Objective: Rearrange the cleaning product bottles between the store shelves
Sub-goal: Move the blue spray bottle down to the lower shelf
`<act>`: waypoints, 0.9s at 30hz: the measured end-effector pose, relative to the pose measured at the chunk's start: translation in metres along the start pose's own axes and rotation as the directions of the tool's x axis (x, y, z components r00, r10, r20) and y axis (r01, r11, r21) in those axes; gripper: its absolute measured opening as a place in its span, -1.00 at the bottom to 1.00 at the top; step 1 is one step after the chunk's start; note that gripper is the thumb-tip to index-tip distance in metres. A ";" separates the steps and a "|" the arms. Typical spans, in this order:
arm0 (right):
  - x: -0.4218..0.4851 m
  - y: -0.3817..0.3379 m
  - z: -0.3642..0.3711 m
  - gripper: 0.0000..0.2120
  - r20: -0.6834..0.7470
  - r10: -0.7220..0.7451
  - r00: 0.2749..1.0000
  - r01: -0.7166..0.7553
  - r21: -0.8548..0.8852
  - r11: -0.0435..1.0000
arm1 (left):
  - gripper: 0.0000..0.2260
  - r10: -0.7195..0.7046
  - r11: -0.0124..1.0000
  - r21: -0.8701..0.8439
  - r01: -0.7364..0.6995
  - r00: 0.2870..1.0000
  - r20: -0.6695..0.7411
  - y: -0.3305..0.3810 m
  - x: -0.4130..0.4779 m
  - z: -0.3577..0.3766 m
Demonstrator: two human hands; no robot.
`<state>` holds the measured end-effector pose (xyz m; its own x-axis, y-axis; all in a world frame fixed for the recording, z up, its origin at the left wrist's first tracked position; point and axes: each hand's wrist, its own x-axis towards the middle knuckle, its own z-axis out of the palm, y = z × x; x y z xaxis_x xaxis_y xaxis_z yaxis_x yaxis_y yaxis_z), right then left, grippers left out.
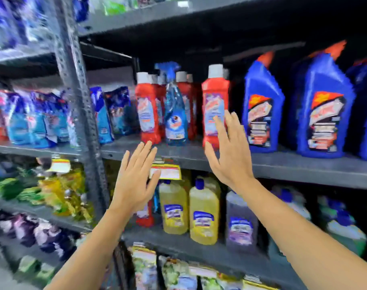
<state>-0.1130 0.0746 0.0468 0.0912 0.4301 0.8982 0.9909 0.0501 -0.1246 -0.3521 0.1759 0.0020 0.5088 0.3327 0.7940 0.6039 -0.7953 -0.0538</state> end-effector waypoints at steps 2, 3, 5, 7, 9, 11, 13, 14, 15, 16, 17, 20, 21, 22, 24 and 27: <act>0.006 -0.021 0.020 -0.42 0.019 0.023 1.000 -0.023 0.028 0.999 | -0.49 -0.008 1.000 0.011 0.007 1.000 0.030 -0.032 -0.007 -0.007; 0.009 -0.028 0.029 -0.43 0.027 0.034 0.999 -0.035 0.037 0.999 | -0.50 -0.008 1.000 0.017 0.008 0.999 0.045 -0.047 -0.007 -0.008; 0.014 -0.035 0.042 -0.45 0.038 0.043 0.998 -0.044 0.031 0.999 | -0.50 -0.002 1.000 0.031 -0.001 0.997 0.076 -0.072 -0.006 -0.003; 0.023 -0.035 0.055 -0.47 0.066 0.054 0.996 -0.056 0.025 0.998 | -0.49 0.002 0.998 0.055 -0.009 0.993 0.119 -0.094 -0.001 0.008; 0.035 -0.032 0.065 -0.49 0.116 0.080 0.990 -0.085 0.039 0.996 | -0.48 -0.007 0.997 0.081 -0.006 0.986 0.164 -0.109 0.007 0.021; 0.049 -0.028 0.074 -0.55 0.174 0.111 0.978 -0.124 0.064 0.990 | -0.45 -0.033 0.996 0.087 0.017 0.982 0.184 -0.120 0.019 0.035; 0.059 -0.024 0.083 -0.58 0.225 0.111 0.968 -0.126 0.053 0.991 | -0.43 -0.050 0.996 0.079 0.036 0.981 0.187 -0.129 0.031 0.047; 0.063 -0.022 0.086 -0.57 0.249 0.102 0.963 -0.113 0.030 0.993 | -0.44 -0.050 0.996 0.077 0.035 0.980 0.194 -0.132 0.036 0.052; 0.067 -0.021 0.089 -0.57 0.269 0.095 0.958 -0.099 0.002 0.995 | -0.45 -0.042 0.997 0.073 0.028 0.978 0.202 -0.133 0.039 0.057; 0.071 -0.019 0.092 -0.57 0.279 0.090 0.956 -0.087 -0.022 0.996 | -0.47 -0.033 0.998 0.060 0.021 0.976 0.214 -0.135 0.042 0.061; 0.075 -0.018 0.095 -0.58 0.279 0.085 0.956 -0.077 -0.036 0.996 | -0.48 -0.028 0.999 0.039 0.019 0.975 0.221 -0.136 0.044 0.064; 0.089 -0.018 0.101 -0.56 0.261 0.085 0.961 -0.077 -0.041 0.996 | -0.46 -0.050 0.998 -0.026 0.055 0.985 0.167 -0.134 0.043 0.069; 0.094 -0.020 0.103 -0.54 0.250 0.084 0.965 -0.076 -0.042 0.996 | -0.47 -0.061 0.997 -0.040 0.068 0.988 0.140 -0.133 0.043 0.070; 0.099 -0.022 0.105 -0.53 0.245 0.083 0.966 -0.073 -0.052 0.996 | -0.50 -0.071 0.995 -0.054 0.078 0.990 0.121 -0.132 0.042 0.070; 0.110 -0.026 0.111 -0.49 0.230 0.065 0.971 -0.047 -0.083 0.995 | -0.54 -0.080 0.993 -0.078 0.088 0.992 0.097 -0.132 0.041 0.073; 0.127 -0.032 0.119 -0.41 0.177 0.080 0.981 -0.061 -0.112 0.992 | -0.55 -0.073 0.992 -0.095 0.081 0.994 0.086 -0.136 0.040 0.076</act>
<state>-0.1453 0.2351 0.1145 0.1516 0.5857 0.7962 0.9883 -0.0774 -0.1313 -0.3679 0.3360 -0.0048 0.5144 0.4325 0.7405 0.5823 -0.8100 0.0686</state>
